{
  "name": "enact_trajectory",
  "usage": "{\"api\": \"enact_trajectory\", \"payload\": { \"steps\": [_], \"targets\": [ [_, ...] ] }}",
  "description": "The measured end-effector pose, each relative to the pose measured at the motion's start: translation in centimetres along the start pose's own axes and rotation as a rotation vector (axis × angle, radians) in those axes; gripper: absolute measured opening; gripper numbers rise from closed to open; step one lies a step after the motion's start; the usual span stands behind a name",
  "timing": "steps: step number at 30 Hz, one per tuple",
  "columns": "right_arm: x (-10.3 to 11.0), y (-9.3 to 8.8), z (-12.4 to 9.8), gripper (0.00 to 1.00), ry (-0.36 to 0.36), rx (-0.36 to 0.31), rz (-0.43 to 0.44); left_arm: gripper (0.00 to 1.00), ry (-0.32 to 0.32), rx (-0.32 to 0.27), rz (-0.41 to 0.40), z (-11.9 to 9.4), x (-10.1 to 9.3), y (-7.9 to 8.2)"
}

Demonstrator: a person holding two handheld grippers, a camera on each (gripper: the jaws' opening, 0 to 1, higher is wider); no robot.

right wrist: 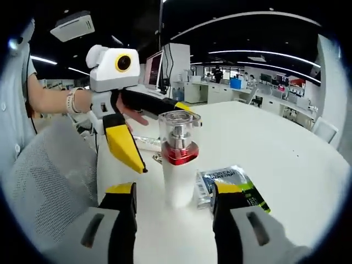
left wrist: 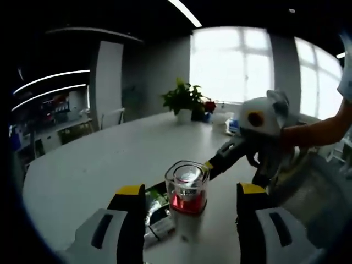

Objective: Arrange the skincare products in the storage area until every visible bottle or jar stands upright without overlapping.

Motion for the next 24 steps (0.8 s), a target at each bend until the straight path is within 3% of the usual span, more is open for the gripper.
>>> {"api": "enact_trajectory", "payload": {
  "steps": [9, 13, 24],
  "targets": [
    [0.7, 1.0, -1.3, 0.66, -0.072, 0.01, -0.041, 0.82, 0.011, 0.03, 0.017, -2.6, -0.7, 0.0],
    [0.8, 1.4, -1.7, 0.79, -0.092, 0.024, -0.026, 0.86, 0.044, 0.055, 0.036, -3.8, -1.0, -0.2],
    [1.1, 2.5, -2.6, 0.89, -0.12, 0.026, -0.026, 0.96, 0.098, 0.071, 0.04, -7.1, -1.5, -0.2]
  ]
}}
Point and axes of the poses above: the point that each gripper's makers call its tool centre point, and the gripper's own axes: z roughly forward along the fingers, x roughly to its left, y roughly out of its top, the point moved 9 cm from there along -z, roughly backward along the fingers, and after that the axes turned 11 degrees about -y, right-handed, at the moved point
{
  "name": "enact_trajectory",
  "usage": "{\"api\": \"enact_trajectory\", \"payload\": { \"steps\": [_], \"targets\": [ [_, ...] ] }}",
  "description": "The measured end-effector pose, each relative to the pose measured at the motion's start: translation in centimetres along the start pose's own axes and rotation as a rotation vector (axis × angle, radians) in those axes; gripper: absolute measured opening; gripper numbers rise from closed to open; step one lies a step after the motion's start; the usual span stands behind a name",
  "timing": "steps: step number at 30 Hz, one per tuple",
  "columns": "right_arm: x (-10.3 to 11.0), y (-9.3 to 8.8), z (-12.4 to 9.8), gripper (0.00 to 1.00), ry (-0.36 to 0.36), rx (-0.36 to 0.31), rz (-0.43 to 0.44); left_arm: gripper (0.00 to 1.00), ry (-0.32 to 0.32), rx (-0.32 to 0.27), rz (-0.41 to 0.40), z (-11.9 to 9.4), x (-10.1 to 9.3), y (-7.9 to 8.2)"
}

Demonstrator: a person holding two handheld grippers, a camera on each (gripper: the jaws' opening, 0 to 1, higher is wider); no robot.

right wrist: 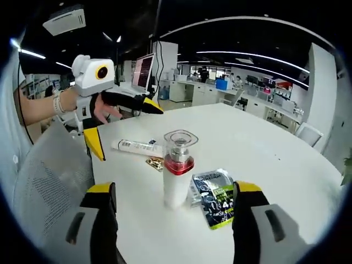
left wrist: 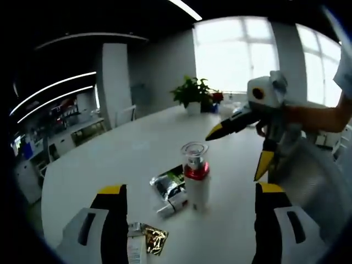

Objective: Arrange the skincare products in the storage area until every visible bottle or jar stands upright without overlapping.

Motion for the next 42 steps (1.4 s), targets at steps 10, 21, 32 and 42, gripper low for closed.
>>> {"api": "enact_trajectory", "payload": {
  "steps": [10, 21, 32, 42],
  "targets": [
    [0.1, 0.7, -0.6, 0.97, -0.039, -0.001, 0.001, 0.97, 0.067, 0.027, -0.009, -3.0, 0.0, -0.5],
    [-0.3, 0.8, -0.6, 1.0, -0.085, 0.023, 0.035, 0.97, 0.126, 0.011, -0.011, -4.8, 0.3, -0.7],
    [-0.9, 0.7, -0.2, 1.0, -0.098, 0.033, 0.028, 0.97, 0.17, 0.029, 0.004, -5.2, 0.7, -0.9],
    [-0.6, -0.5, 0.8, 1.0, -0.091, 0.107, -0.008, 0.96, 0.17, 0.043, -0.009, -4.9, 1.2, -1.3]
  ]
}}
Point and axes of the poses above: the point that each gripper's makers call its tool centre point, and the gripper's own axes: z roughly forward along the fingers, x roughly to its left, y roughly out of its top, the point moved 9 cm from there along -z, roughly backward along the fingers, and after that the axes turned 11 degrees about -y, right-handed, at the moved point
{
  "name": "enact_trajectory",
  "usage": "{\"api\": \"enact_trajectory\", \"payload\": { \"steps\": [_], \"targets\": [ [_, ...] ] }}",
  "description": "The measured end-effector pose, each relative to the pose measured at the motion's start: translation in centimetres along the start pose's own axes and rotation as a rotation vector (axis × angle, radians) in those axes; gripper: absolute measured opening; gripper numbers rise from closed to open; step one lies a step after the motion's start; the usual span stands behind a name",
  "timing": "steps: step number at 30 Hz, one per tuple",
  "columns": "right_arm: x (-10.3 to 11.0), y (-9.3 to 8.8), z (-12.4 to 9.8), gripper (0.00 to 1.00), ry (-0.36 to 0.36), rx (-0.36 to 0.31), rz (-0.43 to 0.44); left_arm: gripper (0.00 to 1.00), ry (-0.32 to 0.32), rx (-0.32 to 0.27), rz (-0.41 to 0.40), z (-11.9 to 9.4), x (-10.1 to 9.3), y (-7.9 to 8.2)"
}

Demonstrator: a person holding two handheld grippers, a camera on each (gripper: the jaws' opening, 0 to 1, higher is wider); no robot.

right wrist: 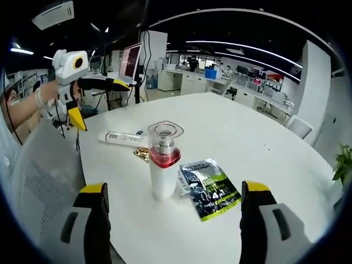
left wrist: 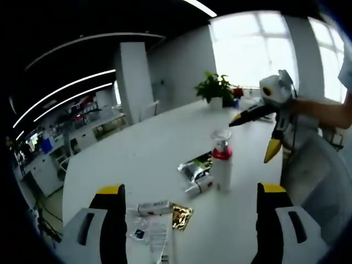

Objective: Arrange the skincare products in the storage area until every visible bottle or jar stands upright without overlapping.

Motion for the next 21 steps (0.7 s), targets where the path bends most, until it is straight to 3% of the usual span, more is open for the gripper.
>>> {"api": "enact_trajectory", "payload": {
  "steps": [4, 11, 21],
  "targets": [
    [0.0, 0.3, 0.0, 1.0, -0.023, -0.039, -0.004, 0.95, -0.006, 0.016, -0.015, 0.3, 0.3, -0.3],
    [-0.3, 0.0, 0.4, 1.0, -0.041, -0.032, 0.003, 0.92, -0.014, 0.091, -0.02, 1.0, 0.9, -1.3],
    [-0.3, -0.6, 0.8, 1.0, -0.007, -0.022, 0.089, 0.78, -0.022, 0.29, -0.055, 2.1, 3.1, -3.6]
  ]
}}
Point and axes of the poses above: the point that each gripper's makers call its tool centre point, and the gripper's own axes: z roughly forward along the fingers, x roughly to its left, y roughly out of its top, the point moved 9 cm from there along -z, roughly backward along the fingers, and after that the axes turned 11 degrees about -y, right-handed, at the moved point
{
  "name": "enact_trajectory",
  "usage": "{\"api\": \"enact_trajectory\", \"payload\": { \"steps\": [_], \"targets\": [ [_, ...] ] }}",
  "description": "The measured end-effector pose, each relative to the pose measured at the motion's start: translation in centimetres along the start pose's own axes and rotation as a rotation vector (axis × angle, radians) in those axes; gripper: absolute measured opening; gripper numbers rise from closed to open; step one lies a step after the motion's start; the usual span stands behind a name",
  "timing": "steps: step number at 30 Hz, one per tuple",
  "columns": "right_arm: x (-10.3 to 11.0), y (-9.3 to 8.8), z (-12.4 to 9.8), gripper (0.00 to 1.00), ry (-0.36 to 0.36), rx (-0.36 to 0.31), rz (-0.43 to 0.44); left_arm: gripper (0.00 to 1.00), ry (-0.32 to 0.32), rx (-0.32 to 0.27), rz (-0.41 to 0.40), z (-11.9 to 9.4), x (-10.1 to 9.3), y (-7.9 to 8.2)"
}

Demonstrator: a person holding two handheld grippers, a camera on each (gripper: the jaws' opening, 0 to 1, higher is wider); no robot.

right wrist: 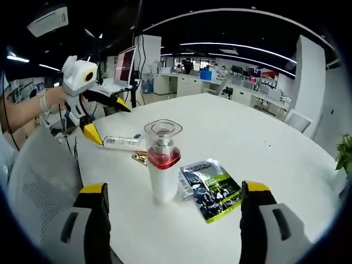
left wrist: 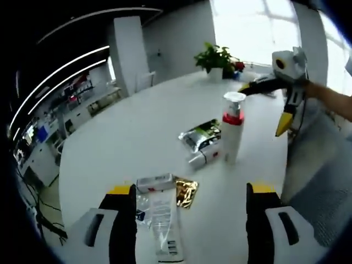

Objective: Arrange the skincare products in the storage area until every visible bottle or jar stands upright without overlapping.

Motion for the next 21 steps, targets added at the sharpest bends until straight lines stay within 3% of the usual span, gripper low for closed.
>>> {"api": "enact_trajectory", "payload": {
  "steps": [8, 12, 17, 21],
  "targets": [
    [-0.4, -0.2, 0.0, 1.0, -0.012, 0.009, -0.007, 0.65, -0.031, 0.148, -0.113, 1.5, 1.7, -2.3],
    [-0.4, -0.2, 0.0, 1.0, -0.01, 0.01, -0.011, 0.63, 0.0, 0.217, -0.153, 2.4, 2.6, -3.4],
    [-0.3, -0.1, -0.1, 1.0, -0.007, 0.002, -0.005, 0.58, 0.035, 0.262, -0.201, 3.1, 3.4, -4.5],
    [-0.3, -0.2, -0.1, 1.0, 0.005, 0.008, 0.007, 0.52, 0.05, 0.308, -0.181, 3.7, 3.8, -4.9]
  ]
}}
Point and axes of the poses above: the point that each gripper's makers call its tool centre point, and the gripper's own axes: z roughly forward along the fingers, x roughly to its left, y roughly out of its top, the point moved 9 cm from there along -z, roughly backward along the fingers, and after that the axes turned 11 degrees about -y, right-handed, at the moved point
